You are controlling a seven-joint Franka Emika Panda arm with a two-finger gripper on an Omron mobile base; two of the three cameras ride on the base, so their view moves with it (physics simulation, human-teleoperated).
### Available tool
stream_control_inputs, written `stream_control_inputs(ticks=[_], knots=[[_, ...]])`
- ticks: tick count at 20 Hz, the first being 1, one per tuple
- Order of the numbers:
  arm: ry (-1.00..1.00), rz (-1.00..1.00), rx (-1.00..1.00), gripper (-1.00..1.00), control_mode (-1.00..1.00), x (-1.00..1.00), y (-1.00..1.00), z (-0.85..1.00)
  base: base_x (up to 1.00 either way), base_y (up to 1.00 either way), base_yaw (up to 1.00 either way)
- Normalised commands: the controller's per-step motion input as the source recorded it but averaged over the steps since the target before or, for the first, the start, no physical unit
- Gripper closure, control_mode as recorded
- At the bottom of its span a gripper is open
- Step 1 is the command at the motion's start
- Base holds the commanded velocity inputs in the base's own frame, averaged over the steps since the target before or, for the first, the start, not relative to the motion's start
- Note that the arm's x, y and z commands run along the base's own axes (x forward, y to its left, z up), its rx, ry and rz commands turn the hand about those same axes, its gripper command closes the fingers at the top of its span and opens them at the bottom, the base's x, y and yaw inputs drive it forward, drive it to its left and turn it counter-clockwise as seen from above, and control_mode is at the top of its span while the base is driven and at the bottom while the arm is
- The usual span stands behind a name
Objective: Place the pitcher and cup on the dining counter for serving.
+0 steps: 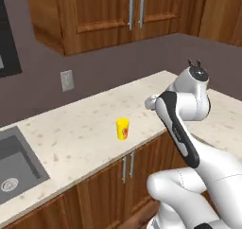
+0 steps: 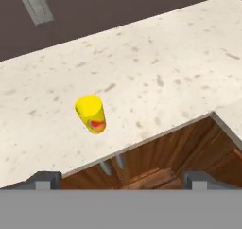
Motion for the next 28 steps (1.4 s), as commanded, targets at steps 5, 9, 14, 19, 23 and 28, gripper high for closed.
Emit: stream_control_inputs(ticks=[5,9,14,19,23,28], knots=[[0.0,0.0,0.0,-1.0,1.0,0.0,0.0,0.0,0.28,-0.36,0.89],[0.0,0.0,0.0,-1.0,1.0,0.0,0.0,0.0,0.17,-0.4,0.83],[0.0,0.0,0.0,-1.0,1.0,0.0,0.0,0.0,0.04,-0.38,0.15],[0.0,0.0,0.0,-1.0,1.0,0.0,0.0,0.0,0.11,-0.49,0.0],[0.0,0.0,0.0,-1.0,1.0,0.0,0.0,0.0,0.28,-0.41,-0.02],[0.0,0.0,0.0,-1.0,1.0,0.0,0.0,0.0,0.36,-0.18,-0.08]])
